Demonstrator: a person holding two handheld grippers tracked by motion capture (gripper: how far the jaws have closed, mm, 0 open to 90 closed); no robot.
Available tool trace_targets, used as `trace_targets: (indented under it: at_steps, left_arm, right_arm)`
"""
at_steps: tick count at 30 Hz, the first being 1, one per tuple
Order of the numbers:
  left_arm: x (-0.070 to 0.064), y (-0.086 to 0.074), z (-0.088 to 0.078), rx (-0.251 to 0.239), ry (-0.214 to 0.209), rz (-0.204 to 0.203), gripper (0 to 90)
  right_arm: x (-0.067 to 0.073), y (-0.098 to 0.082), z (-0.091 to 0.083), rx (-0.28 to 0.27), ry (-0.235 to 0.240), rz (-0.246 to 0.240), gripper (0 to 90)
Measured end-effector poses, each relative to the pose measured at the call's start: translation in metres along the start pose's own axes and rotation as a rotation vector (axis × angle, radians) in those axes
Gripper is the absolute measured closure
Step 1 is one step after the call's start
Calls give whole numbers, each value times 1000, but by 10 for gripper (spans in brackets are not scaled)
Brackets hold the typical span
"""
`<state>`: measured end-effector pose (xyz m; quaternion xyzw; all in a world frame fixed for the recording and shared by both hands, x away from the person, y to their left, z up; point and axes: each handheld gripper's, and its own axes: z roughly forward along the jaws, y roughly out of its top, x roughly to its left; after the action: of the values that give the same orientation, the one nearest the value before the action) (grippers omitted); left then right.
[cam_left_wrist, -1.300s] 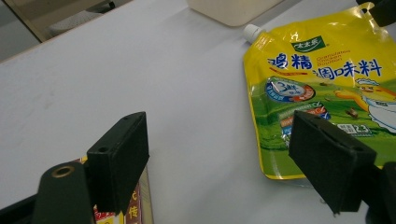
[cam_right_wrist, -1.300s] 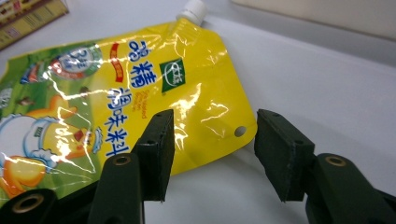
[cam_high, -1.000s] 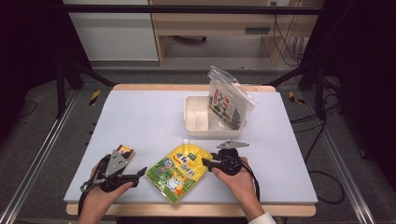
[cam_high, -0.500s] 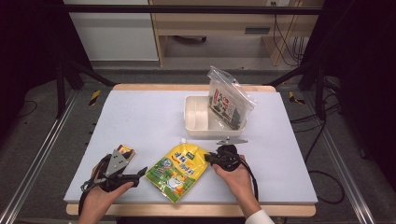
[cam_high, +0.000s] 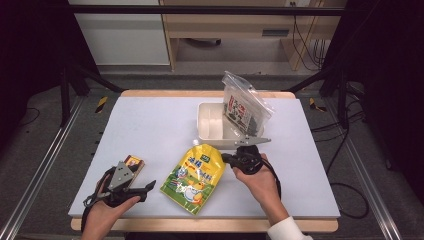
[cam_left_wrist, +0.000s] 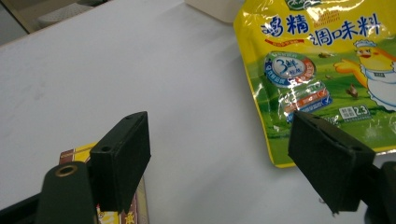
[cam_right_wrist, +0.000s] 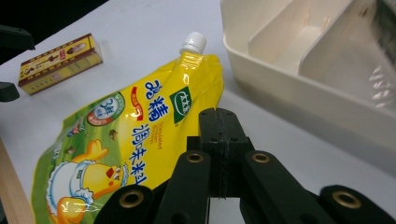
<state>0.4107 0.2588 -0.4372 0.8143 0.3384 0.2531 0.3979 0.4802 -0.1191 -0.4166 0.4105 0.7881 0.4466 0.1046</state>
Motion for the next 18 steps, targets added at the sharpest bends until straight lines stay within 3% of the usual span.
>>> trace_targets:
  at_steps: [6, 9, 11, 13, 18]
  left_arm:
    - [-1, 5, 1, 4, -34, 13, 204]
    - [-3, 14, 0, 0, -53, 25, 201]
    - [-6, 22, -1, -5, -55, 47, 200]
    - [-8, 37, -4, -8, -60, 84, 198]
    - [-9, 56, -5, -6, -63, 129, 197]
  right_arm:
    - [-1, 28, -17, -1, 30, -82, 900]
    - [3, 48, -27, -9, 51, -146, 900]
    - [7, 62, -34, -21, 70, -208, 900]
    - [10, 71, -38, -32, 78, -235, 900]
    - [15, 84, -40, -13, 86, -280, 900]
